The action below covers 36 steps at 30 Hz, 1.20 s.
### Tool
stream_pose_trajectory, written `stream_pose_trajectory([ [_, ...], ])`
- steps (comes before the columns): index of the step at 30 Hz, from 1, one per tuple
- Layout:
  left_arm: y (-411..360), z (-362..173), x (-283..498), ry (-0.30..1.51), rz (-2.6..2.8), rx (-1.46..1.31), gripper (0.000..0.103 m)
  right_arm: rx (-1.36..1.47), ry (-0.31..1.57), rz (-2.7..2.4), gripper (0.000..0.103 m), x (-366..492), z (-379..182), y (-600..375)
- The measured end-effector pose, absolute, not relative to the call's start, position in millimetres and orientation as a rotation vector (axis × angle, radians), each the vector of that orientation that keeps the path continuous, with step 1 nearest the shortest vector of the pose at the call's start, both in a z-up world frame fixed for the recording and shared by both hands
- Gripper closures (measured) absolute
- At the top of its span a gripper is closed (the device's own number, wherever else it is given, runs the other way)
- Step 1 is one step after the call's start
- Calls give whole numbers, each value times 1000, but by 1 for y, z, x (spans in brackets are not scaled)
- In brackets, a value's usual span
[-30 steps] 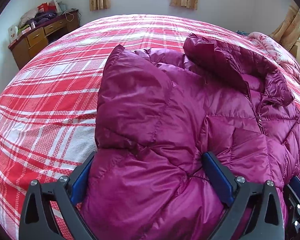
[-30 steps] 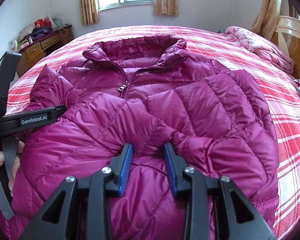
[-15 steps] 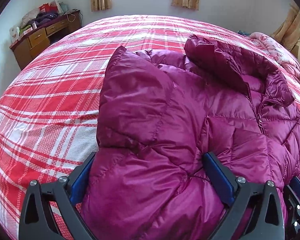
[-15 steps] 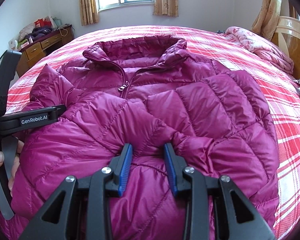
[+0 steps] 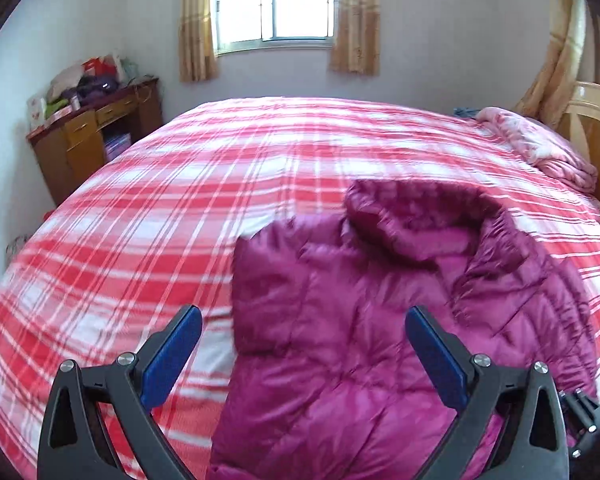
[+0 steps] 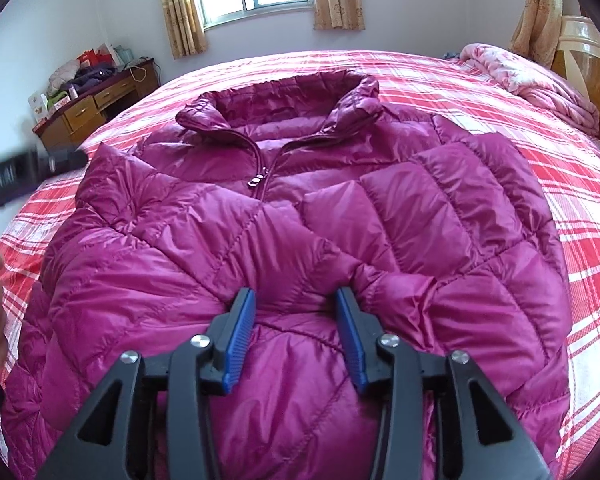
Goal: Fold large clothes
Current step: 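Move the left tool to the jacket hem edge, then close the left tool on the jacket hem while the right tool grasps the hem too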
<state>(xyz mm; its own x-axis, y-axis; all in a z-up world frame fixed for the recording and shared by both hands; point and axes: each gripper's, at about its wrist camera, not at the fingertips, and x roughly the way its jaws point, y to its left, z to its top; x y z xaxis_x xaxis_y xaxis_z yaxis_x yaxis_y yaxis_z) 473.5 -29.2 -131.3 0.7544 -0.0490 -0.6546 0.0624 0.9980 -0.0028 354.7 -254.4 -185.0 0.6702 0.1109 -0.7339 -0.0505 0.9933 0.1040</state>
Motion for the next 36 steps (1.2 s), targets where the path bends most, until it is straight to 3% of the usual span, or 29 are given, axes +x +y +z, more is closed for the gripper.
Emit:
stream_pose_trajectory([
  [3,-38,-123,503,729,-87,21,1,67,856,171,45,357,-181,-257],
  [10,-64,-138,591,831,-92,14,1,178,899,246,42,370,-157,-281],
  [13,-73,-142,615,843,-103,21,1,202,870,219,34,388,-141,-297],
  [21,-85,-158,642,829,-65,117,2,166,853,104,32,482,-111,-326],
  [24,-88,-158,646,820,-95,121,16,119,871,84,32,513,-114,-324],
  [28,-96,-165,649,851,-151,147,43,95,910,67,32,542,-125,-326],
  [30,-98,-170,650,868,-163,159,61,79,939,69,36,555,-131,-325],
  [31,-99,-172,650,878,-171,158,77,53,956,71,39,560,-134,-323],
  [32,-99,-174,650,894,-178,161,87,34,966,73,55,560,-136,-320],
  [33,-98,-174,649,901,-177,167,88,17,978,82,72,560,-138,-318],
  [36,-95,-166,637,869,-186,182,93,-43,949,71,85,548,-136,-314],
])
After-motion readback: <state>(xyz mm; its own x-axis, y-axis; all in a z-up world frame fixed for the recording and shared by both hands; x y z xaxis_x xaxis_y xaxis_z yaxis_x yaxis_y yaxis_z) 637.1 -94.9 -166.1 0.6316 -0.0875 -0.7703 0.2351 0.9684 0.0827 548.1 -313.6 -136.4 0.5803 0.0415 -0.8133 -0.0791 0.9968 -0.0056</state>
